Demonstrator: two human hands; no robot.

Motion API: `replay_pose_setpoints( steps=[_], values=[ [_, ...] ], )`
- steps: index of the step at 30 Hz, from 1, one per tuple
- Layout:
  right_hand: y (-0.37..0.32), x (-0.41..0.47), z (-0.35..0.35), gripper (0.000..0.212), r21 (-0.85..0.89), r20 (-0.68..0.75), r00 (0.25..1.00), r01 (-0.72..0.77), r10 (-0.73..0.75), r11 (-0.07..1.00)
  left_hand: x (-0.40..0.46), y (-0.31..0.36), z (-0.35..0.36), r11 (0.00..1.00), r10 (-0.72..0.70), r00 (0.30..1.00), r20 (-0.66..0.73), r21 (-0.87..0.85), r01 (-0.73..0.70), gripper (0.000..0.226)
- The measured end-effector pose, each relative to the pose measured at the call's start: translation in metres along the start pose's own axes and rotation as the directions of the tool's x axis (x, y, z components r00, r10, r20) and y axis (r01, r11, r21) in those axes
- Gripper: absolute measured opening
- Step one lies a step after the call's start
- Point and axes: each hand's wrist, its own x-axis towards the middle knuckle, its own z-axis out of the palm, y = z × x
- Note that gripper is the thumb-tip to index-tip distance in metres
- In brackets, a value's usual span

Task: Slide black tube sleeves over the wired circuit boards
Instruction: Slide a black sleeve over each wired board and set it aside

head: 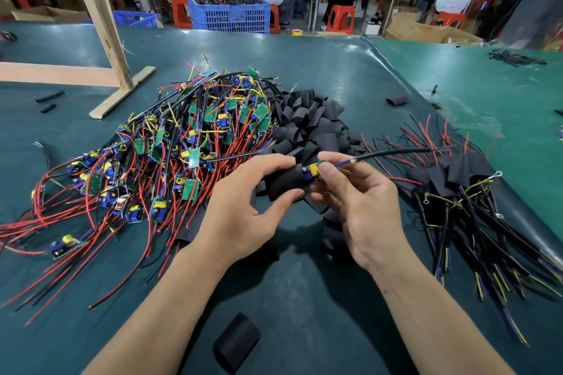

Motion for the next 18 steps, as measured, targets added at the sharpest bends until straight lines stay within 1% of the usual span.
replay_pose_setpoints(
  steps=[3,6,10,11,14,18],
  values=[
    [0.0003,-0.0014,0.0000,0.012,-0.113,0.010,0.998,0.058,-0.057,0.992,0.0003,0.0011,-0.0004,1.000,0.003,1.000,-0.005,-0.018,-0.004,0.037],
    [0.0002,-0.0022,0.0003,0.015,-0.140,0.009,0.996,0.089,-0.089,0.986,0.0004,0.0024,0.0002,0.999,0.017,1.000,0.000,-0.031,-0.017,0.036],
    [-0.0013,-0.0028,0.0002,0.011,-0.148,0.039,0.997,0.079,-0.074,0.986,0.0004,0.0043,0.0013,0.999,0.004,1.000,-0.001,-0.035,-0.005,0.036],
    [-0.0017,-0.0021,-0.0005,0.013,-0.140,0.052,0.997,0.066,-0.059,0.988,0.0002,0.0046,0.0011,0.999,0.000,1.000,-0.004,-0.034,0.000,0.035],
    [-0.0032,0.0013,-0.0040,0.028,-0.126,0.125,0.992,0.024,-0.008,0.992,0.0008,0.0045,0.0002,0.999,-0.016,1.000,-0.010,-0.043,0.016,0.035],
    [-0.0039,0.0026,-0.0063,0.037,-0.143,0.167,0.986,0.035,-0.011,0.989,0.0019,0.0050,-0.0004,0.998,-0.021,1.000,-0.009,-0.052,0.020,0.036]
  ],
)
